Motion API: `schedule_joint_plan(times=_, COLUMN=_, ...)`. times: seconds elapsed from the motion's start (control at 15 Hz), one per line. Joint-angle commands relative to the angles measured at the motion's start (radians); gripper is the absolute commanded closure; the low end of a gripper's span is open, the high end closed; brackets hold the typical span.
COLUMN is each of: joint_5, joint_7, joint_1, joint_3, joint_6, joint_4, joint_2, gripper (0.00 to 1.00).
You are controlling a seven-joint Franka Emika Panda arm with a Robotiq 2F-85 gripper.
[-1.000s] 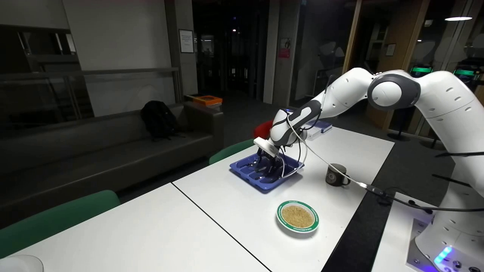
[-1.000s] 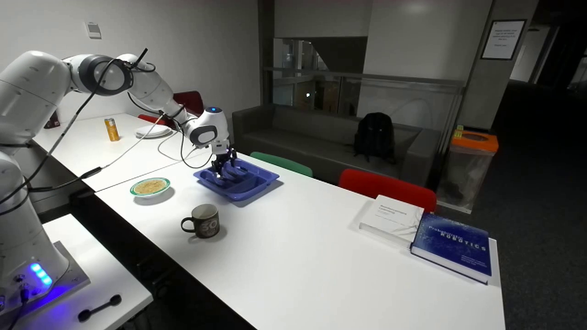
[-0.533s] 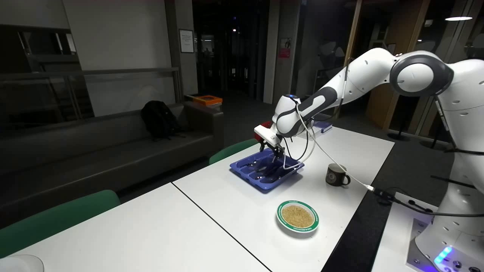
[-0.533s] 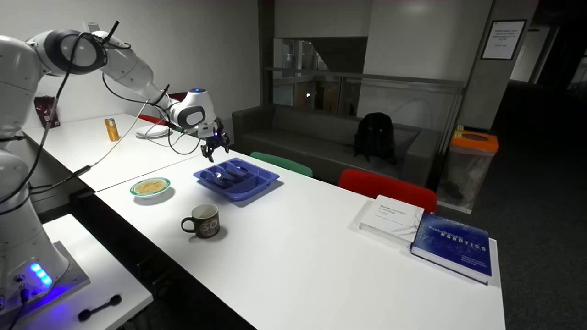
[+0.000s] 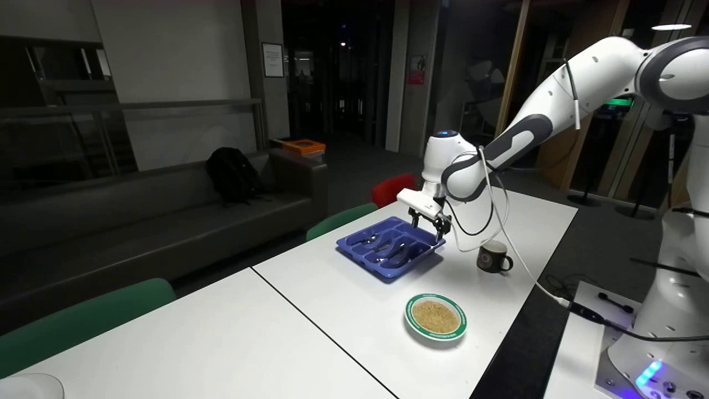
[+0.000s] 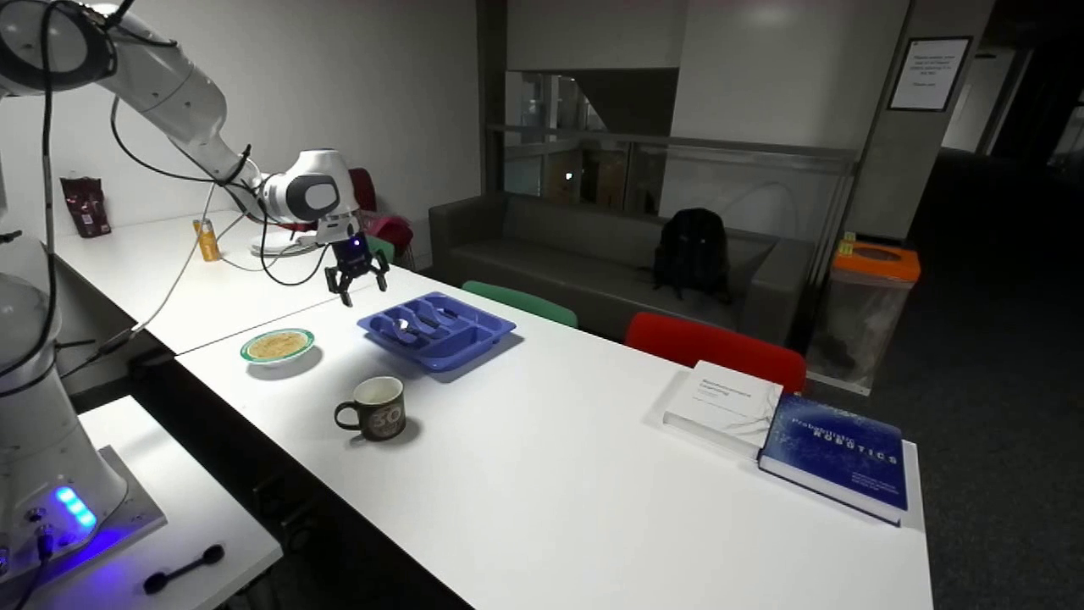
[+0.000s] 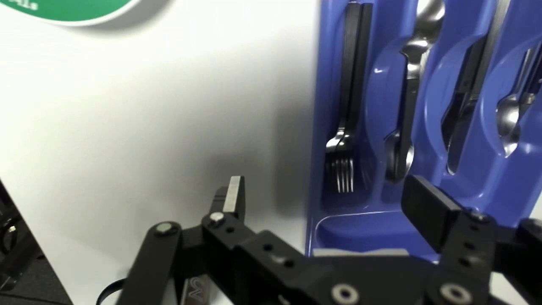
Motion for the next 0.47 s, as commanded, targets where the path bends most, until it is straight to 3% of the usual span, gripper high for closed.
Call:
schedule_joint_plan(times=0.0, joint_5=-0.097, joint_7=0.041, joint_1=-0.042, joint_3=0.069, joint_6=-0.008, joint_4=-0.165, joint_2=-0.168, gripper=0.0)
schedule_joint_plan(times=0.2, joint_5=-0.125, joint_7=0.028, joint_1=-0.073, joint_3=0.13, joint_6=-0.002, joint_4=-0.232, joint_2=-0.223, gripper=0.0)
schedule_joint_plan(times=0.27, joint_5=-0.094, joint_7=0.018, joint_1=-0.092, joint_3=0.145, joint_6=-0.006, joint_4=-0.16, joint_2=-0.147, gripper=0.0)
schedule_joint_plan(times=0.4, joint_5=-0.099, joint_7=0.016, joint_1=-0.102, joint_3=0.167, joint_6=-0.005, joint_4=-0.194, joint_2=-0.177, gripper=0.0)
